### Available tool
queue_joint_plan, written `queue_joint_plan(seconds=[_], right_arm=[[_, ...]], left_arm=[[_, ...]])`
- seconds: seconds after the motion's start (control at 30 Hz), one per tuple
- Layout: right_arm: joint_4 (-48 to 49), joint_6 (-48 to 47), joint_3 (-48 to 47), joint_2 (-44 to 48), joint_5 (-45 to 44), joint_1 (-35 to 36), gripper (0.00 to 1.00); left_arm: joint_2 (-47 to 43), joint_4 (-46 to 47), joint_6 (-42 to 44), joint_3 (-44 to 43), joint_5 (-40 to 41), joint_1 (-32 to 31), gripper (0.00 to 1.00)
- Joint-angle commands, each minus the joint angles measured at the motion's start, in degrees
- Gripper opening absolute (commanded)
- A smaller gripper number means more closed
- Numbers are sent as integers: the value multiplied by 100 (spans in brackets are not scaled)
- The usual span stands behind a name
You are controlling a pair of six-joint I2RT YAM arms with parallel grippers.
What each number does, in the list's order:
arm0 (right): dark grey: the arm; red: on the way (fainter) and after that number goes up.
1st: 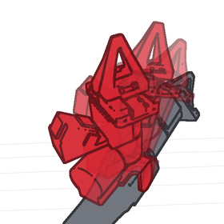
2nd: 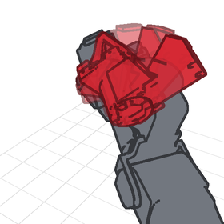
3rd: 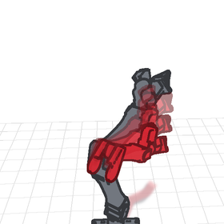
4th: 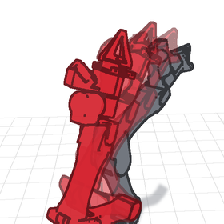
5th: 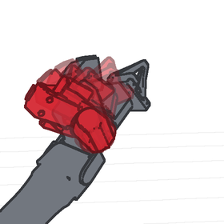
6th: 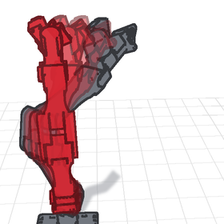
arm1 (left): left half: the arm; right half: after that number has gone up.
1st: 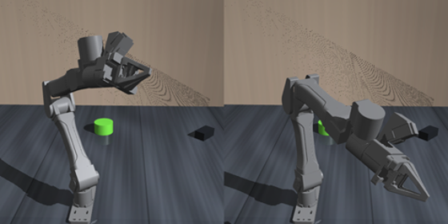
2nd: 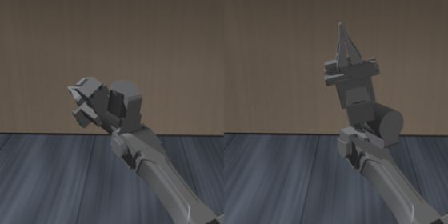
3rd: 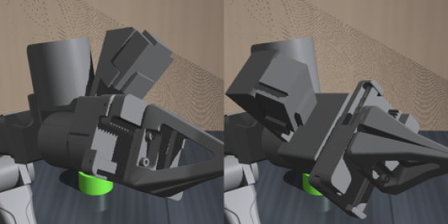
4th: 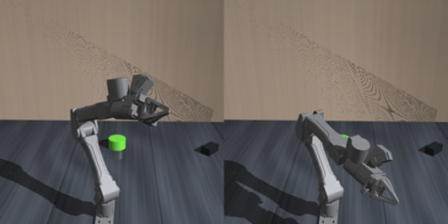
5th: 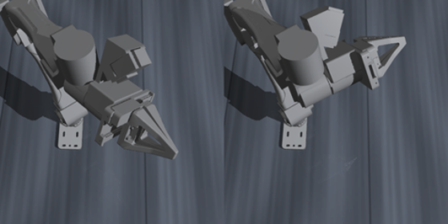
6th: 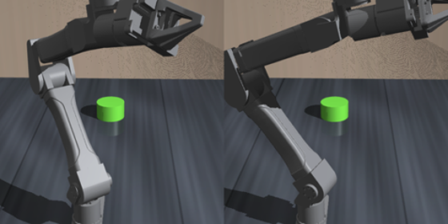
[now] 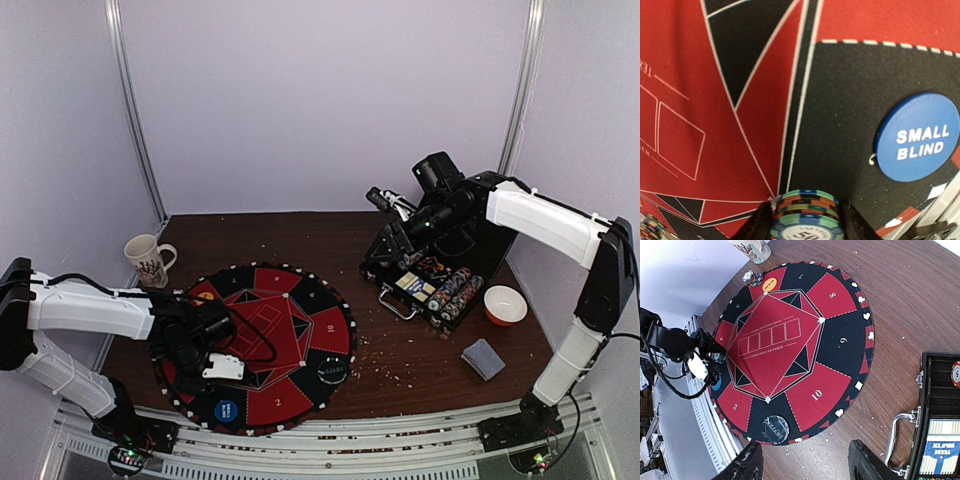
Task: Distribute texas hold em gaming equipment
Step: Adjust the poker chips pile in the small blind area.
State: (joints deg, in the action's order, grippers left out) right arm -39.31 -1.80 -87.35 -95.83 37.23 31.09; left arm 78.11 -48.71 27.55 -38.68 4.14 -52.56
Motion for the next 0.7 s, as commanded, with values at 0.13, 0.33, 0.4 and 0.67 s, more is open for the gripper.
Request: queue_joint_plan(seconds=[0.13, 0.33, 0.4, 0.67], right_arm=[[-79, -66, -10, -59, -126, -68, 61], [-100, -66, -25, -54, -168, -88, 61], [-115, -70, -35, -46, -181, -94, 61], [-137, -48, -71, -53, -208, -101, 61]], left_arm=[[11, 160, 35, 46, -146, 8, 31], [131, 111, 85, 3, -382, 2, 0], [158, 84, 80, -14, -468, -13, 0], [22, -226, -11, -192, -621, -167, 0]])
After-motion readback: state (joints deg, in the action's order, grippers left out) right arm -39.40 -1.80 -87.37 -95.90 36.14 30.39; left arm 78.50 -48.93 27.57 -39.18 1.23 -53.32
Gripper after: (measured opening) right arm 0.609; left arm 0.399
